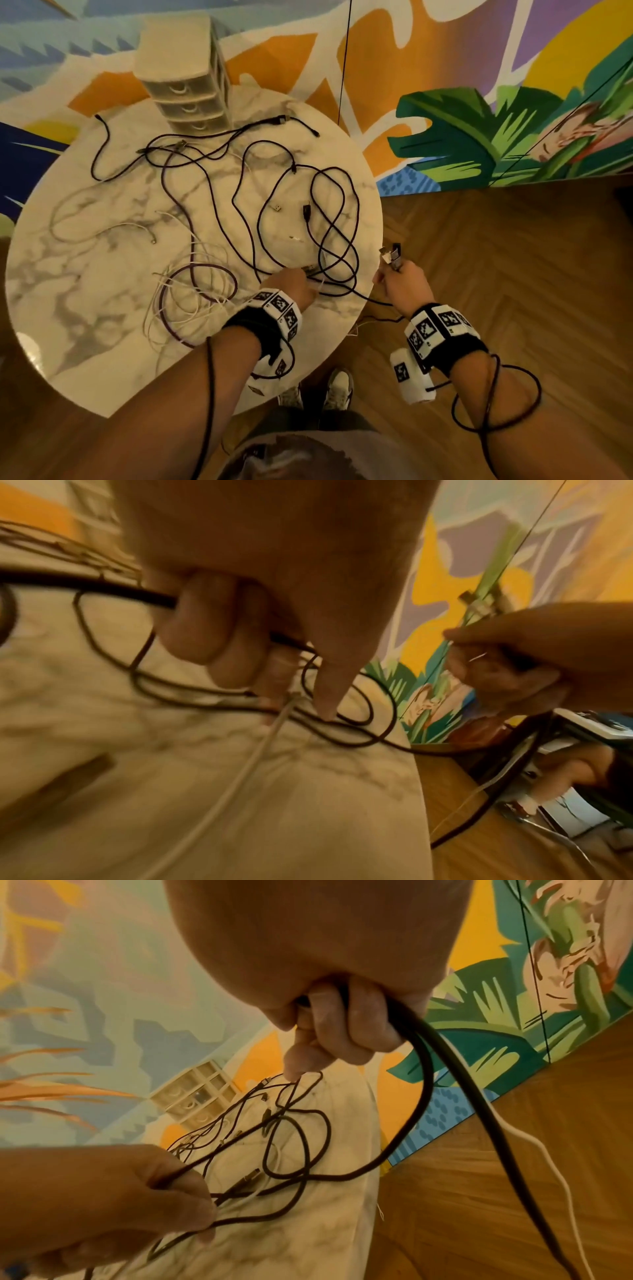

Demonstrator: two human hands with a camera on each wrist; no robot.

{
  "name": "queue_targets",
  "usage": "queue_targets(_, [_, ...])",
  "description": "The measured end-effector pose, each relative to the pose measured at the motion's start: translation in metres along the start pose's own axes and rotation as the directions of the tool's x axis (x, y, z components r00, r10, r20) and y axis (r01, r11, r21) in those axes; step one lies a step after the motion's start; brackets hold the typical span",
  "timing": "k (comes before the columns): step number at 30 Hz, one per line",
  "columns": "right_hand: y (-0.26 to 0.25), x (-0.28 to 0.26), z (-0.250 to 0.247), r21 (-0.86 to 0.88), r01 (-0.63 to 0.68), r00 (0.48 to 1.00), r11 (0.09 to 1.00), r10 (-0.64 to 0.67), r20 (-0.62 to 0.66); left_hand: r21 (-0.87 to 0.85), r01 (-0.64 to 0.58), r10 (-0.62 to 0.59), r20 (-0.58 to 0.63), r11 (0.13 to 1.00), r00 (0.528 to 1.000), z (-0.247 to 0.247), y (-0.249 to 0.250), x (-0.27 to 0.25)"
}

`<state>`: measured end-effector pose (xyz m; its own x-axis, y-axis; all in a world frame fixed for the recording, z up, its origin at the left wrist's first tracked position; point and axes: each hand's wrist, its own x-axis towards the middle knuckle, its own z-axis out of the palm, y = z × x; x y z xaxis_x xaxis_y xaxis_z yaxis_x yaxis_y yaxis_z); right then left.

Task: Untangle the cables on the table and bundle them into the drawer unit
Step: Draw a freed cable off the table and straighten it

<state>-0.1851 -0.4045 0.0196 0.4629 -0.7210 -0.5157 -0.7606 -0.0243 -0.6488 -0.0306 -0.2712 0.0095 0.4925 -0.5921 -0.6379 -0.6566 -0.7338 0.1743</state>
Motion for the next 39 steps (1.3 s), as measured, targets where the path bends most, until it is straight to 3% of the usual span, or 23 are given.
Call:
queue_targets(3, [0.001,-0.002,0.002,0.004,0.015,0.999,1.000,-0.016,0.035,-0.083,-0.155,0.163,0.091,0.984,0.983,-0.001,-0.007,-0.001])
queue_targets(6, [-0.003,-0.004,0.011,-0.001,0.039,0.994,0.999,-0.039,0.102,-0.057,-0.295,0.286,-0.132,0.954,0.949,-0.027,-0.011,-0.021])
queue_targets(9, [-0.012,-0.003,0.026,-0.042,0.055,0.970,0.998,-0.043,0.241,0.125,-0.258,0.286,-0.364,0.958,0.886,-0.057,-0.018,-0.041])
queue_targets(13, [-0.021,0.005,0.036,-0.236,0.066,0.972,0.970,-0.009,0.236,0.064,-0.114,0.131,-0.461,0.991,0.878,-0.097,-0.046,-0.068])
queue_targets(15, [-0.021,0.008,0.037,-0.279,0.059,0.973,0.959,0.007,0.231,0.007,-0.028,0.028,-0.411,1.000,0.911,-0.113,-0.074,-0.077])
queue_targets(17, [-0.019,0.009,0.037,-0.283,0.050,0.977,0.958,0.012,0.213,0.022,0.097,-0.088,-0.276,0.995,0.957,-0.123,-0.107,-0.082])
queue_targets(19, [-0.016,0.009,0.036,-0.266,0.054,0.985,0.962,-0.008,0.170,0.117,0.214,-0.183,-0.235,0.970,0.955,-0.120,-0.137,-0.078])
queue_targets(21, [-0.015,0.008,0.033,-0.235,0.067,0.992,0.970,-0.040,0.120,0.118,0.302,-0.256,-0.300,0.946,0.919,-0.107,-0.155,-0.070])
queue_targets(23, [-0.014,0.006,0.027,-0.185,0.077,0.996,0.980,-0.065,0.067,-0.020,0.273,-0.261,-0.371,0.962,0.891,-0.096,-0.151,-0.062])
queue_targets(25, [-0.014,0.002,0.023,-0.192,0.085,0.996,0.978,-0.080,0.037,-0.183,0.131,-0.198,-0.421,0.974,0.885,-0.095,-0.135,-0.058])
queue_targets(28, [-0.014,-0.004,0.019,-0.294,0.075,0.997,0.953,-0.068,0.034,-0.346,-0.064,-0.086,-0.402,0.936,0.912,-0.094,-0.095,-0.048])
queue_targets(30, [-0.011,-0.007,0.017,-0.310,0.059,0.998,0.949,-0.052,0.031,-0.323,-0.089,-0.016,-0.308,0.942,0.951,-0.077,-0.070,-0.035])
queue_targets(31, [-0.009,-0.009,0.014,-0.291,0.044,0.999,0.956,-0.040,0.021,-0.268,-0.068,0.002,-0.242,0.961,0.970,-0.063,-0.060,-0.025])
queue_targets(33, [-0.003,-0.016,0.007,-0.258,0.003,1.000,0.966,-0.003,-0.001,-0.201,0.060,-0.091,-0.148,0.978,0.985,-0.036,-0.051,-0.003])
queue_targets(35, [0.005,-0.022,-0.001,-0.256,-0.026,1.000,0.966,0.021,-0.022,-0.245,0.188,-0.226,-0.138,0.951,0.964,-0.022,-0.050,0.014])
queue_targets(39, [0.022,-0.033,-0.014,-0.210,-0.072,0.996,0.975,0.062,-0.057,-0.300,0.286,-0.343,-0.158,0.910,0.926,-0.017,-0.053,0.038])
